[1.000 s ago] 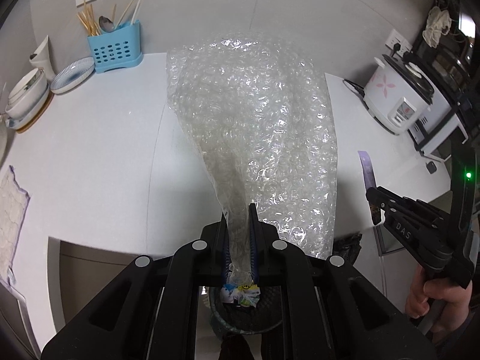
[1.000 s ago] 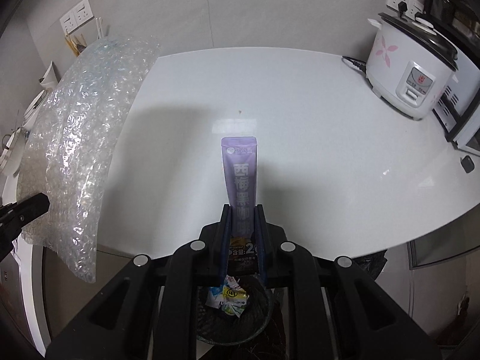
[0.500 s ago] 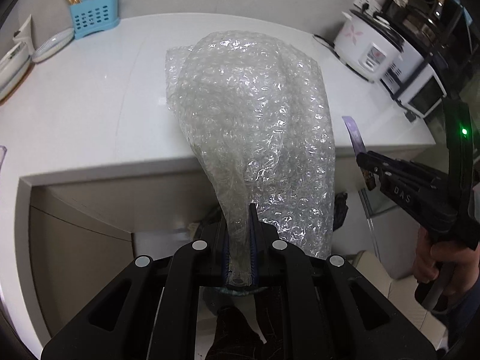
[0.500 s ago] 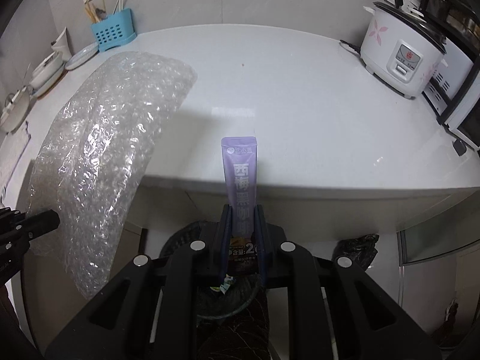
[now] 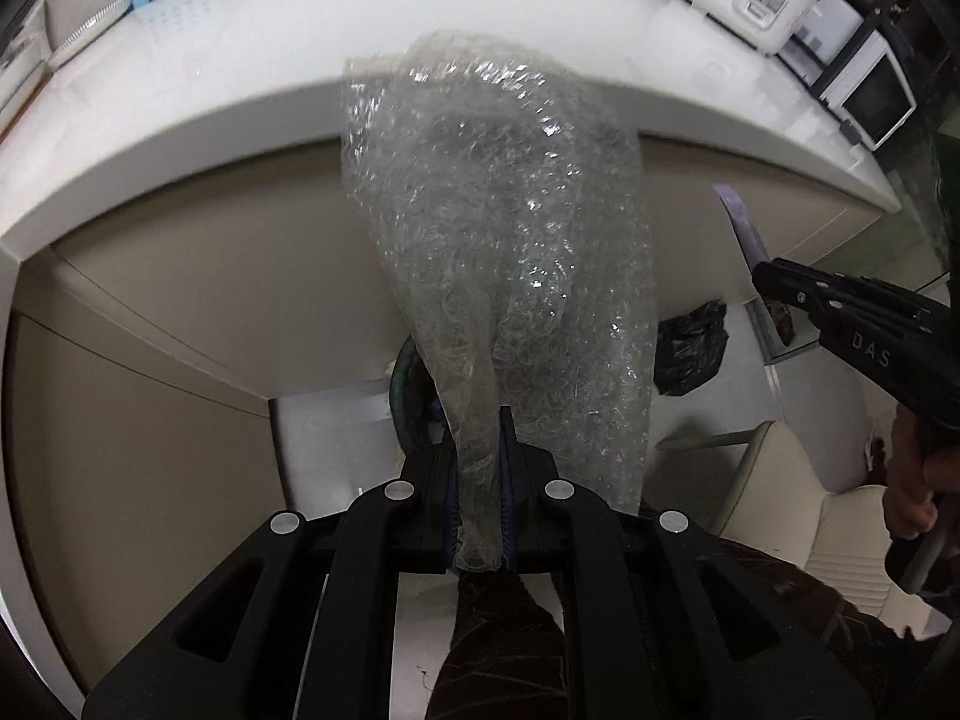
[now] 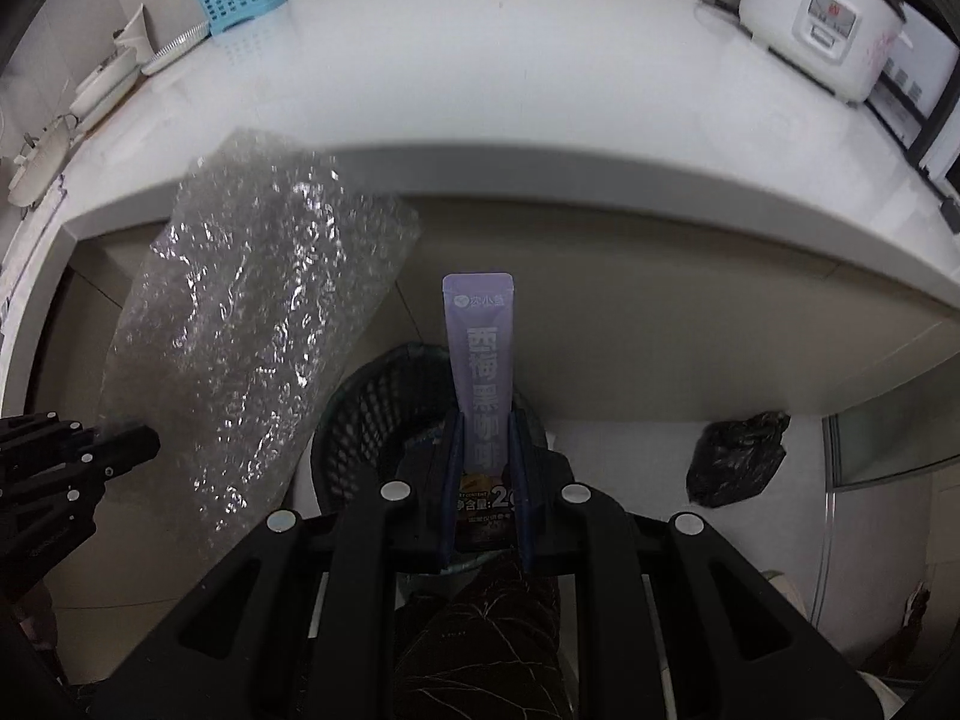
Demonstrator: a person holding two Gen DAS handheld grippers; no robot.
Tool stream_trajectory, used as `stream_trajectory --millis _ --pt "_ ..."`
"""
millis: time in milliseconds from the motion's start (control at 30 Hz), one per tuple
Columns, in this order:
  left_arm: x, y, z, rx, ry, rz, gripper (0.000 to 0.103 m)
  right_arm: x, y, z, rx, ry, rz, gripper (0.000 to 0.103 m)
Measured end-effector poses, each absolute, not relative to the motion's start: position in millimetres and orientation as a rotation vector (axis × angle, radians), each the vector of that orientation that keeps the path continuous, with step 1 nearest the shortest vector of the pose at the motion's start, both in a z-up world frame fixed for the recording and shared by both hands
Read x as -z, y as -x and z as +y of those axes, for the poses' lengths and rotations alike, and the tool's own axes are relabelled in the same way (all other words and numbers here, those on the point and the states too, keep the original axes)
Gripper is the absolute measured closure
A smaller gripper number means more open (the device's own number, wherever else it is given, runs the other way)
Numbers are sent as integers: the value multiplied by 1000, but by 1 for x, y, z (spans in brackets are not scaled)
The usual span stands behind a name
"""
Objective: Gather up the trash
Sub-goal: 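Carry the bubble wrap and coffee stick down over the wastebasket, then open the left tool then the right tool to drop both items in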
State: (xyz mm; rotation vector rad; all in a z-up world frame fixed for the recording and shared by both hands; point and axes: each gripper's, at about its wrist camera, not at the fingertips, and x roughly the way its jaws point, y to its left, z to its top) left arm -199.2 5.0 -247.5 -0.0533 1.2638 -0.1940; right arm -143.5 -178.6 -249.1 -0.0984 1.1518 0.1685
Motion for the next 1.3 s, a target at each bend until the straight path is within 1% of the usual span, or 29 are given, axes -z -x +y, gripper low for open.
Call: stream_trajectory --millis 233,367,567,733,800,900,967,1067,1100,1133,1167,1200,1267,1300 --pt "300 214 -13 197 26 1346 94 302 148 -185 -172 77 1228 89" --pt "345 208 -14 164 41 1415 94 336 147 -191 -188 58 1265 89" --pt "417 188 -17 137 59 1467 94 399 148 -194 -183 34 1329 88" --pt "468 178 -29 144 75 1497 93 429 159 -197 -177 40 1359 88" --pt "481 179 -31 143 52 1514 93 437 163 -196 -183 20 1380 88" --pt "488 181 -32 127 35 1504 84 440 167 -190 -198 26 1392 88" --pt "486 181 -28 118 49 1496 61 441 169 -186 -204 28 1392 88" --pt "479 185 -19 122 85 1469 54 440 173 -182 -209 25 1393 88" --pt "477 184 -17 121 91 1466 51 440 172 -182 -212 28 1391 88" --pt "474 183 -15 114 95 1456 42 438 172 -181 -215 34 1388 88" --pt "469 181 -13 110 98 1441 36 437 171 -180 -221 37 1386 88" --pt "466 180 -15 105 100 1428 34 434 171 -176 -224 36 1382 88" --pt "457 179 -11 85 103 1397 25 432 168 -173 -234 45 1371 88" --pt "454 178 -12 75 108 1382 23 434 167 -173 -237 50 1366 88"
